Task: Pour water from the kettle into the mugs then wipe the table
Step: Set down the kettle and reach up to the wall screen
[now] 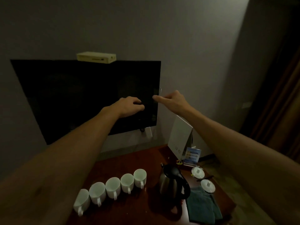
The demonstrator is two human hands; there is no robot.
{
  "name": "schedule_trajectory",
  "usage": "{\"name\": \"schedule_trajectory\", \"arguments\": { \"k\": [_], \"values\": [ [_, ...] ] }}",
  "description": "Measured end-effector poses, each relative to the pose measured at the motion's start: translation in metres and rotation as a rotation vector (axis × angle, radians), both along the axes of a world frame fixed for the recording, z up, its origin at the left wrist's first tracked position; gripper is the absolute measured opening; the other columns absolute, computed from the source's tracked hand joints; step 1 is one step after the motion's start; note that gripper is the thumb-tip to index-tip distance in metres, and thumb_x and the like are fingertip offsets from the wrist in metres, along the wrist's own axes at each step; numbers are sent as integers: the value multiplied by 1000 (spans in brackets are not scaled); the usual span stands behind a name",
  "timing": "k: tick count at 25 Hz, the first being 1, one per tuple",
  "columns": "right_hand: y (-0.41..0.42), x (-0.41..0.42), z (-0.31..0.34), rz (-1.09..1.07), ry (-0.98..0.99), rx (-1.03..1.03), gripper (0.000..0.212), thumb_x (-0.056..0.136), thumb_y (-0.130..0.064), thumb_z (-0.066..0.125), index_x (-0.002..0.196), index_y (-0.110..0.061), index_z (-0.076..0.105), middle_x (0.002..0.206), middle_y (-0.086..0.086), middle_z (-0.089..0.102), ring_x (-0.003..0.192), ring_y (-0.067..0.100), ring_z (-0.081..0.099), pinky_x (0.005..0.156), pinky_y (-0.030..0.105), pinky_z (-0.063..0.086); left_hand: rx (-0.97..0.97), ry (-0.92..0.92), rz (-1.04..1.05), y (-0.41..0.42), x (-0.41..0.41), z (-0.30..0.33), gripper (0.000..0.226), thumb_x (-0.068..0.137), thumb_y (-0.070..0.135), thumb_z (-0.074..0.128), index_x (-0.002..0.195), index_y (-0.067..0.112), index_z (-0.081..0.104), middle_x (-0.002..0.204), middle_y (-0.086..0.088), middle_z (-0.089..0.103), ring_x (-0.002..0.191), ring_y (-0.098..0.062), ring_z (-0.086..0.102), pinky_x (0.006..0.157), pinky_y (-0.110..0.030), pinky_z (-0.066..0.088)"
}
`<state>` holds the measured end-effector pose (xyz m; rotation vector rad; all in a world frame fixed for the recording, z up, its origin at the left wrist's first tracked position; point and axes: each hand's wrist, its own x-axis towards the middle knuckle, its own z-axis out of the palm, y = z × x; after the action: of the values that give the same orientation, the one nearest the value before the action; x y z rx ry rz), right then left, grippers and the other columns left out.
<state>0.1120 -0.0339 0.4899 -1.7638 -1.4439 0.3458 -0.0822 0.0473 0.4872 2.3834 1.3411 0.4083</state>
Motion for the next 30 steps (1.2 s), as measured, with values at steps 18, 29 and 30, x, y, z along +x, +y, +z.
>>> {"name": "schedule_trajectory", "arguments": {
  "k": [18,29,30],
  "values": [
    [25,-15,18,222,-59,134,74,85,-65,61,86,9,70,71,19,65,64,32,57,66,35,48,8,-50,37,-3,-14,18,41,97,50,57,130,26,62,132,-6,60,118,-24,57,103,-49,46],
    [21,3,-14,155,-96,-2,37,95,-47,64,87,-13,76,38,-19,50,40,-7,48,60,20,40,78,96,17,0,5,-15,47,97,52,56,134,24,59,131,-6,61,115,-24,59,100,-46,49],
    [19,6,-17,153,-94,-6,38,95,-47,64,91,-12,77,39,-19,50,40,-8,48,58,19,38,76,109,6,0,9,-19,47,97,52,55,134,24,58,130,-6,61,115,-24,59,100,-46,49]
  ]
}}
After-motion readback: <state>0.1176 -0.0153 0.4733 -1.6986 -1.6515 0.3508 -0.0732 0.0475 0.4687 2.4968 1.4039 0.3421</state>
